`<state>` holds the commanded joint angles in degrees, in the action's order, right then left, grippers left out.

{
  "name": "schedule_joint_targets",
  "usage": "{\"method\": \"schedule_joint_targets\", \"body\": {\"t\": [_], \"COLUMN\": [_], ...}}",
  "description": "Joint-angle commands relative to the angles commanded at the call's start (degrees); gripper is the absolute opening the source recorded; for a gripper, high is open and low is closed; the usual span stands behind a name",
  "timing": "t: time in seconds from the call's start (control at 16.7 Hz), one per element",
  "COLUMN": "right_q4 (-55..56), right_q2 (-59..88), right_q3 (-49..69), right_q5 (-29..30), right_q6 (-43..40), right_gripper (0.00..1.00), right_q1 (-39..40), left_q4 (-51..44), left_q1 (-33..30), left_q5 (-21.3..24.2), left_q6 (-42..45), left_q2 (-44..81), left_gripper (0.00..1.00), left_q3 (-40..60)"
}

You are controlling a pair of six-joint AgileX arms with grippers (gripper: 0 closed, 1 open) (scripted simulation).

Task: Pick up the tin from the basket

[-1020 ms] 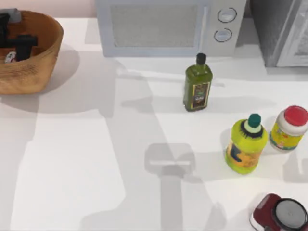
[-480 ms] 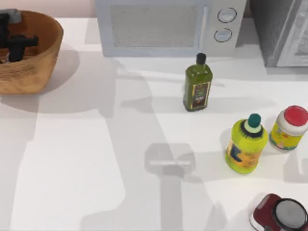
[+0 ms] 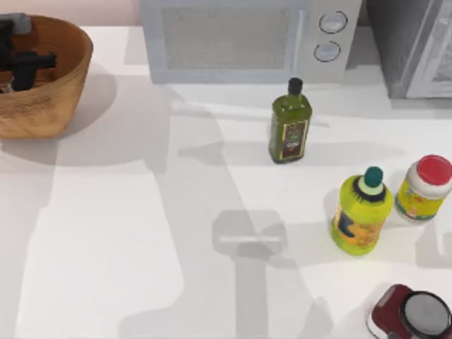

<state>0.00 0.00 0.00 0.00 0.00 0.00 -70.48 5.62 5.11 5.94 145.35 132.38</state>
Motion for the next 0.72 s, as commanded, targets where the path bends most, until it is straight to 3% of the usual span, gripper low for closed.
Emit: {"method": "schedule_joint_targets", "body": {"t": [0.36,0.72], "right_q4": [0.0,0.0], "right_q2": [0.0,0.0], "right_q3": [0.0,0.0], "right_q5": [0.0,0.0], "right_q6": [0.0,0.0], "right_gripper": [1.00,1.00], "right_q1": [0.0,0.0], "left_q4": [6.2,20.5], "left_q1": [-0.7,-2.9], "left_q5": [-3.0,-7.6], "left_q6": [-0.6,-1.2], "left_q2": [-12.3,-44.7], "left_gripper": [0.00,0.00], "left_q3": [-11.6,-40.3]}}
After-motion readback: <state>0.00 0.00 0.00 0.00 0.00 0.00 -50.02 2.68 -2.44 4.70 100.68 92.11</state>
